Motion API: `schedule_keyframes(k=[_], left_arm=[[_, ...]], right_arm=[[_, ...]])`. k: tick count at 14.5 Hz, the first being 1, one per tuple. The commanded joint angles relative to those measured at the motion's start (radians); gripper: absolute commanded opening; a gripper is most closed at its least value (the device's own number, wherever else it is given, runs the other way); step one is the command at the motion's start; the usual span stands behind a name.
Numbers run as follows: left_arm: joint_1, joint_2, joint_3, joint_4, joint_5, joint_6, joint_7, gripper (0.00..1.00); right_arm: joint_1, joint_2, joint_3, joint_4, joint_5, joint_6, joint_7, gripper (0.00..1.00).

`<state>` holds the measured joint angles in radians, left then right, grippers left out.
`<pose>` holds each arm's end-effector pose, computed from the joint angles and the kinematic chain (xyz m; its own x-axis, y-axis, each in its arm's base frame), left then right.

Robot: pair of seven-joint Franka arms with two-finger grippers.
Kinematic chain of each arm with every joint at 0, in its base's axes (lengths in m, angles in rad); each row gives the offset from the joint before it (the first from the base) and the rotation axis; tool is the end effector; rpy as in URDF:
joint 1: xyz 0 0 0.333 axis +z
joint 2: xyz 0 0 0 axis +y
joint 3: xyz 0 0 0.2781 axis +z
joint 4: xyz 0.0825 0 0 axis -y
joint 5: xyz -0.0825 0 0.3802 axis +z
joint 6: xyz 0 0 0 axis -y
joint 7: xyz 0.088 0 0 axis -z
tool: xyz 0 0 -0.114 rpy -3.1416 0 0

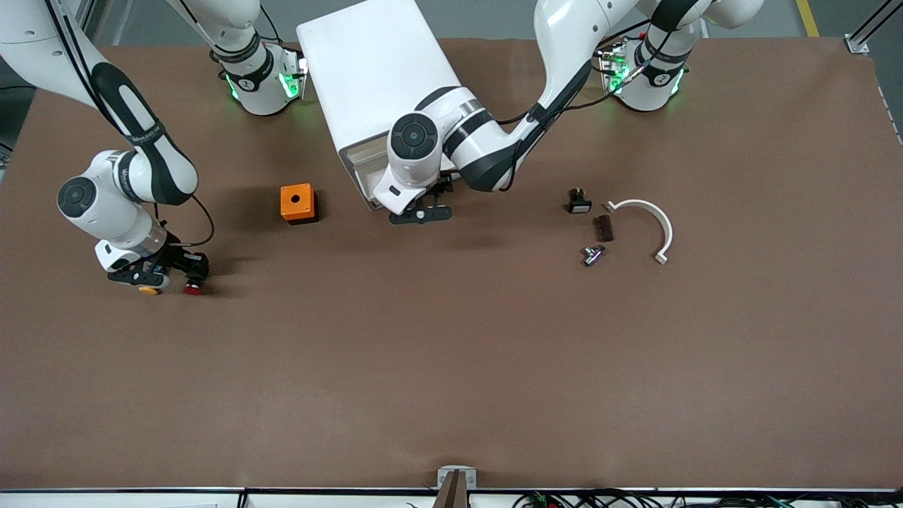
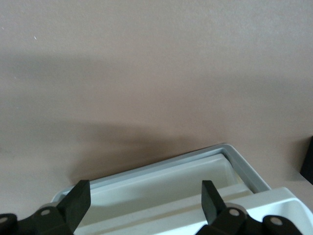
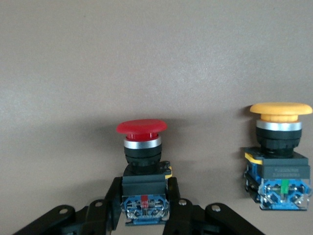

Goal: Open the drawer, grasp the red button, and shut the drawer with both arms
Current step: 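Set the red button down and open the right gripper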

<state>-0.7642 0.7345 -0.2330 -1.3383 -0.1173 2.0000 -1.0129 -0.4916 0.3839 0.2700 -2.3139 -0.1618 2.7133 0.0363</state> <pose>0.3995 -0.5767 0.2654 0.9614 0.1078 -0.2533 0.1312 -0.9883 0.0773 0.5012 -0.0982 0.1471 0.9906 -0.1321 0.0364 -0.1311 -0.9909 -0.0293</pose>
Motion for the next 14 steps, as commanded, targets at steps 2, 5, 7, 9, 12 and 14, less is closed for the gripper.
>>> schedule_keyframes(k=[2, 5, 7, 9, 12, 14], left_arm=[[-0.014, -0.004, 0.001, -0.005, -0.131, 0.006, 0.01, 1.0], [-0.014, -0.004, 0.001, -0.004, -0.147, 0.006, 0.01, 1.0], [-0.014, -0.004, 0.001, -0.005, -0.148, 0.006, 0.01, 1.0], [-0.014, -0.003, 0.001, -0.007, -0.148, 0.006, 0.01, 1.0], [-0.012, 0.002, 0.001, -0.018, -0.169, 0.006, 0.01, 1.0], [-0.011, 0.003, 0.001, -0.022, -0.188, 0.006, 0.008, 1.0]], right_arm=[[-0.028, -0.056, 0.032, -0.013, 0.005, -0.07, 0.014, 0.0], [-0.028, -0.054, 0.035, -0.013, 0.005, -0.067, 0.016, 0.0], [-0.027, -0.051, 0.035, -0.013, 0.013, -0.058, 0.017, 0.0], [-0.016, -0.046, 0.04, -0.01, 0.053, -0.053, 0.016, 0.0], [-0.013, -0.043, 0.041, -0.01, 0.061, -0.017, 0.017, 0.0], [-0.012, -0.043, 0.041, -0.01, 0.061, 0.003, 0.008, 0.0]])
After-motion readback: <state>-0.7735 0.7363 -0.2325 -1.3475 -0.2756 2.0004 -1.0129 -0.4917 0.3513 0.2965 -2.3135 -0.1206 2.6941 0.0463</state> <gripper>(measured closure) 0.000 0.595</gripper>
